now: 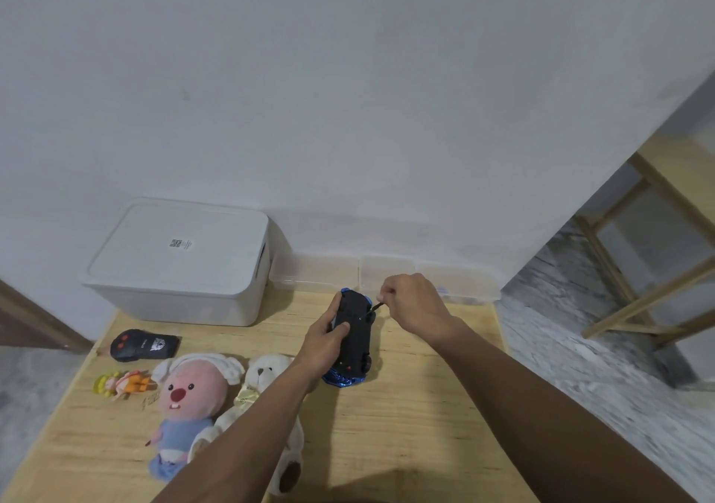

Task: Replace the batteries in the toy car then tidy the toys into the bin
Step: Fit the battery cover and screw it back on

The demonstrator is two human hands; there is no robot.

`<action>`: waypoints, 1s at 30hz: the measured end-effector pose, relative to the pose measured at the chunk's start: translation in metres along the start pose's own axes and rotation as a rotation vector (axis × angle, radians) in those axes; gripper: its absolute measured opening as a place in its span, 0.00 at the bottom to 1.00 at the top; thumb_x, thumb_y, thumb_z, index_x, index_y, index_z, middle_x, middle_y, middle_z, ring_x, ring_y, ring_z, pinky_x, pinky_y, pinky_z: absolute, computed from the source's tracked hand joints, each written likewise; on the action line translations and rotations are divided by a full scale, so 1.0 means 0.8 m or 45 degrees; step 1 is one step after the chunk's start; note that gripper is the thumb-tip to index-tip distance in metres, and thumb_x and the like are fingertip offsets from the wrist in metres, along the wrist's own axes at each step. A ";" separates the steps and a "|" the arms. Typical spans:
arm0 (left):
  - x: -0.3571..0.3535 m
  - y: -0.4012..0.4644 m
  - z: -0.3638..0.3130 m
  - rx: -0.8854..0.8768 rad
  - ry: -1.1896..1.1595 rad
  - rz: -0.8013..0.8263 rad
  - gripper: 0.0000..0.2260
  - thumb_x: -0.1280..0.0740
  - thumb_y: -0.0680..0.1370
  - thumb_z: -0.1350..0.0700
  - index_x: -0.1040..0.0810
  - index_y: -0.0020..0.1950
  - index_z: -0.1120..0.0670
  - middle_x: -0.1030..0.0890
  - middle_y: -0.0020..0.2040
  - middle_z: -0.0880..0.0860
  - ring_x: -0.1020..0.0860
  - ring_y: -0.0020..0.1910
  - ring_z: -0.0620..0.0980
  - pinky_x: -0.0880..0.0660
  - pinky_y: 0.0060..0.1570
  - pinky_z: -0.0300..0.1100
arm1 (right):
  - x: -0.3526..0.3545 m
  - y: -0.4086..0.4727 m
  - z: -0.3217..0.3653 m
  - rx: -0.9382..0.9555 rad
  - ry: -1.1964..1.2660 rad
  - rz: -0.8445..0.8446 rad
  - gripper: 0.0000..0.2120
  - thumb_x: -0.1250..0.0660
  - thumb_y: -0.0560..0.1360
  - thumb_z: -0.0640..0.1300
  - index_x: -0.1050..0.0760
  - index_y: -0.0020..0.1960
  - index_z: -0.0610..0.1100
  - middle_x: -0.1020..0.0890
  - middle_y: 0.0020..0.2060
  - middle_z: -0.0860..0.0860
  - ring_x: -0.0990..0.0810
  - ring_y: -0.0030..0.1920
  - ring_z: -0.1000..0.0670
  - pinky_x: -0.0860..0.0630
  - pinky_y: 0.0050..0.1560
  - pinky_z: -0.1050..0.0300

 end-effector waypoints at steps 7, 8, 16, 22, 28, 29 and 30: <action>-0.001 0.001 -0.001 -0.010 0.021 -0.015 0.26 0.42 0.82 0.61 0.40 0.77 0.41 0.24 0.63 0.48 0.23 0.55 0.47 0.24 0.54 0.43 | 0.008 -0.005 -0.006 0.046 0.132 -0.010 0.07 0.34 0.76 0.34 0.18 0.51 0.40 0.16 0.44 0.45 0.18 0.47 0.47 0.21 0.49 0.51; -0.001 0.001 -0.001 -0.012 0.022 -0.017 0.26 0.41 0.82 0.60 0.40 0.77 0.41 0.24 0.64 0.49 0.23 0.55 0.48 0.24 0.55 0.44 | 0.007 -0.004 -0.006 0.045 0.107 -0.009 0.07 0.34 0.76 0.34 0.18 0.51 0.40 0.16 0.45 0.45 0.18 0.47 0.46 0.21 0.49 0.50; -0.003 0.003 -0.005 -0.023 0.025 -0.010 0.26 0.41 0.82 0.60 0.40 0.77 0.41 0.24 0.63 0.49 0.23 0.56 0.48 0.24 0.54 0.42 | 0.005 -0.005 0.000 -0.039 -0.100 -0.010 0.20 0.42 0.81 0.53 0.26 0.38 0.41 0.25 0.32 0.48 0.26 0.37 0.45 0.29 0.39 0.53; 0.000 0.004 -0.005 -0.018 0.014 -0.016 0.26 0.42 0.82 0.60 0.40 0.77 0.41 0.25 0.65 0.51 0.23 0.55 0.48 0.24 0.55 0.43 | 0.007 0.001 -0.005 -0.011 0.135 -0.066 0.05 0.31 0.76 0.43 0.19 0.49 0.42 0.17 0.43 0.46 0.20 0.45 0.47 0.22 0.46 0.53; 0.007 0.006 -0.002 -0.006 -0.004 -0.034 0.26 0.41 0.82 0.60 0.40 0.77 0.41 0.24 0.63 0.50 0.23 0.54 0.46 0.24 0.49 0.40 | 0.001 0.006 0.001 0.065 0.048 -0.033 0.07 0.34 0.77 0.35 0.18 0.50 0.41 0.16 0.43 0.45 0.18 0.44 0.47 0.20 0.47 0.50; 0.007 0.007 -0.002 -0.006 -0.008 -0.033 0.26 0.41 0.82 0.60 0.40 0.77 0.41 0.24 0.63 0.49 0.23 0.54 0.46 0.24 0.50 0.41 | 0.001 0.006 0.003 0.070 -0.014 -0.036 0.06 0.35 0.78 0.38 0.19 0.49 0.41 0.17 0.42 0.45 0.19 0.43 0.46 0.22 0.44 0.51; 0.006 0.007 -0.003 -0.005 -0.012 -0.030 0.26 0.41 0.82 0.60 0.40 0.77 0.41 0.24 0.63 0.49 0.23 0.55 0.47 0.24 0.51 0.41 | 0.002 0.005 0.006 0.075 -0.098 -0.038 0.08 0.37 0.80 0.41 0.20 0.48 0.41 0.18 0.40 0.45 0.20 0.42 0.45 0.24 0.42 0.52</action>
Point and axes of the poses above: each hand's wrist, its own y-axis towards the middle knuckle, its own x-axis out of the back of the hand, z = x × y, the point moved 6 cm from there along y, towards the middle knuckle
